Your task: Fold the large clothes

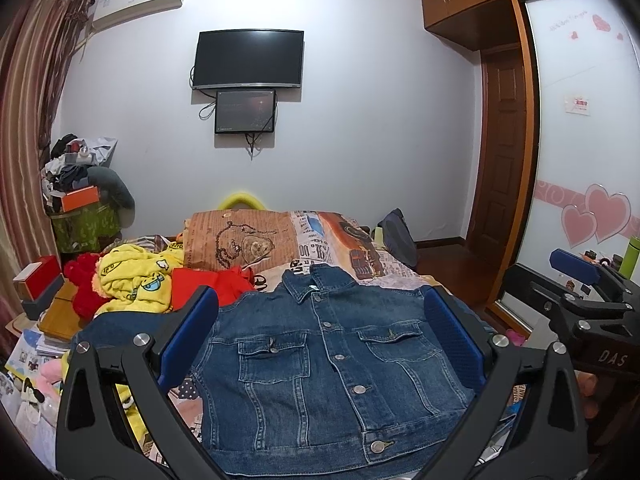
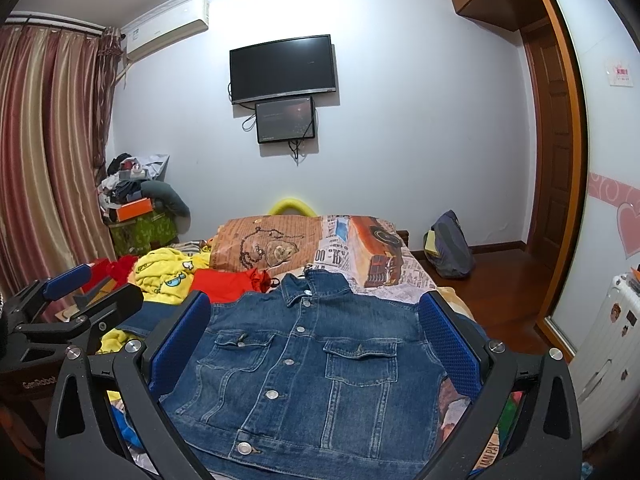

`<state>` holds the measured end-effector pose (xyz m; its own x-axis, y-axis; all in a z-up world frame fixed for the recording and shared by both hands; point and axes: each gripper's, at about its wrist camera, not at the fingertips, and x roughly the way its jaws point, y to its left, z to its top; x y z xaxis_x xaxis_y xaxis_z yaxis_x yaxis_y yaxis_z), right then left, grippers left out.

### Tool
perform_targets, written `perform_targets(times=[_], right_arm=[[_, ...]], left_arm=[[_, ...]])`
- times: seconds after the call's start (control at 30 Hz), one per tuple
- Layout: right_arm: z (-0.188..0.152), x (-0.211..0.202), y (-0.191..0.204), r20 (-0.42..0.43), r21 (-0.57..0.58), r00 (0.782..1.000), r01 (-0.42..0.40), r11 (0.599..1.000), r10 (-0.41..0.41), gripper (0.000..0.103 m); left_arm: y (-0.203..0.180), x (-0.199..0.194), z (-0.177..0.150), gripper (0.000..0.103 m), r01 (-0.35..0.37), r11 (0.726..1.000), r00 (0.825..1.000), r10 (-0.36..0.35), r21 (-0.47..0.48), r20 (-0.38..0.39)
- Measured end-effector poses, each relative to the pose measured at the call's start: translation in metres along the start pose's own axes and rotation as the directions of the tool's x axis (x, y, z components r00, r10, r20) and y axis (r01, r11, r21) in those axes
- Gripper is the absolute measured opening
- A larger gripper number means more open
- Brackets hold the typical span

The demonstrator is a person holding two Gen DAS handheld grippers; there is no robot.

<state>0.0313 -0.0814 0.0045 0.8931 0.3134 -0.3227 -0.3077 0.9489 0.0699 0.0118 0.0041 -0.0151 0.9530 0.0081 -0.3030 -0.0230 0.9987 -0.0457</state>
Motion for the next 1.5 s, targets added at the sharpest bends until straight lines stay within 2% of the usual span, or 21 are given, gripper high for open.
perform_targets(times=[1.03, 1.5], right_arm=[[-0.001, 0.006, -0.005, -0.006, 0.003, 1.000, 0.001, 1.000, -0.001, 0.103], [-0.003, 0.028, -0.003, -0.050, 0.008, 0.999, 0.011, 1.000, -0.011, 0.103]], left_arm=[[0.004, 0.000, 0.003, 0.103, -0.011, 1.000, 1.000, 0.011, -0.006, -0.010], [0.023, 0.021, 0.004, 0.103, -0.019, 0.999, 0.999, 0.018, -0.036, -0.034]])
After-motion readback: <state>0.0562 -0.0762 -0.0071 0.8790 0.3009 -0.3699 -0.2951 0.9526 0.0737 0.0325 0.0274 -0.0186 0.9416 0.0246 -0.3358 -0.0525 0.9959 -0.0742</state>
